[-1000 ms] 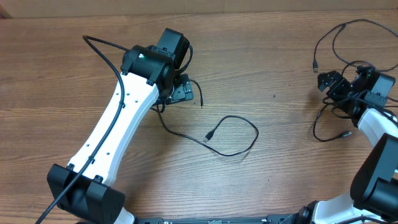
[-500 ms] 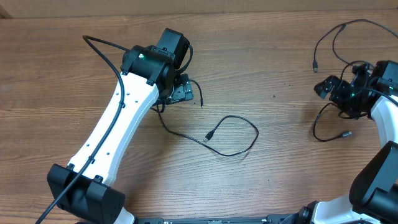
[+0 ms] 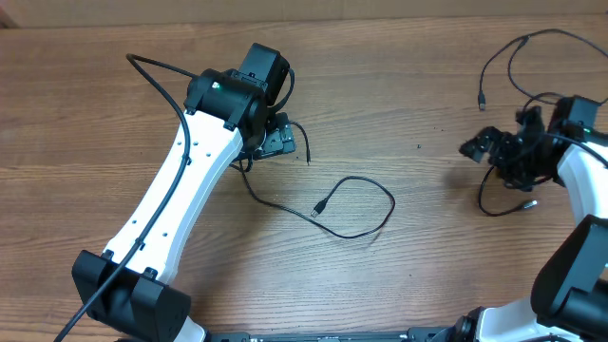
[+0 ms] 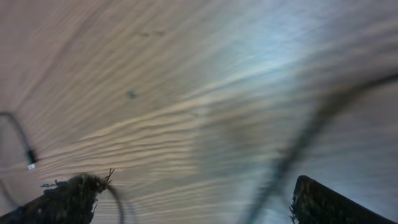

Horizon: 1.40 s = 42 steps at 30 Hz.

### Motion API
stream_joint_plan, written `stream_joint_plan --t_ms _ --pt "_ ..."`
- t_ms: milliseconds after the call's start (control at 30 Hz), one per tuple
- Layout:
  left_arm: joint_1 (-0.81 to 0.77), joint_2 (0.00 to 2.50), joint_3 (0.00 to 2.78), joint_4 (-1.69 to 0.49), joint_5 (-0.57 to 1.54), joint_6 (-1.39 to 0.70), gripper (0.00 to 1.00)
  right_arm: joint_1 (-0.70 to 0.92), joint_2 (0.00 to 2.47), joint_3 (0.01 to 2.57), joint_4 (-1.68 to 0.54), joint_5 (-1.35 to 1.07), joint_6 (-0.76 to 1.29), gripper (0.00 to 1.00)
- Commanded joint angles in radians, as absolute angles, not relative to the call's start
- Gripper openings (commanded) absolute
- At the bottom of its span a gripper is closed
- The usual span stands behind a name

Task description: Untangle cables

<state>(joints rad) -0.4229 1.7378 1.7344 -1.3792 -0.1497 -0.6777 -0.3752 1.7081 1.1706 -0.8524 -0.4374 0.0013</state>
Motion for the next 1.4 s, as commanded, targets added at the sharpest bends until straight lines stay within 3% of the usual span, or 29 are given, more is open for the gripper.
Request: stream_joint_plan --t_ms 0,767,1033,1367 --pt "-0.419 1.745 1.736 -1.379 -0.145 -0.665 1.0 -0.317 1.725 1.191 -0.823 -0.498 0.007 1.0" --pt "-0.419 1.745 1.736 -1.379 -0.145 -0.665 1.0 -0.292 1.811 1.191 -0.434 -0.475 0.19 1.0" --pt "-0.419 1.745 1.736 -1.379 -0.145 -0.665 1.0 -0.298 1.811 1.209 -0.44 -0.439 0.221 1.0" --pt "-0.419 1.745 1.736 -1.379 -0.145 -0.665 1.0 -0.299 1.634 1.265 -0.546 -0.435 0.201 1.0"
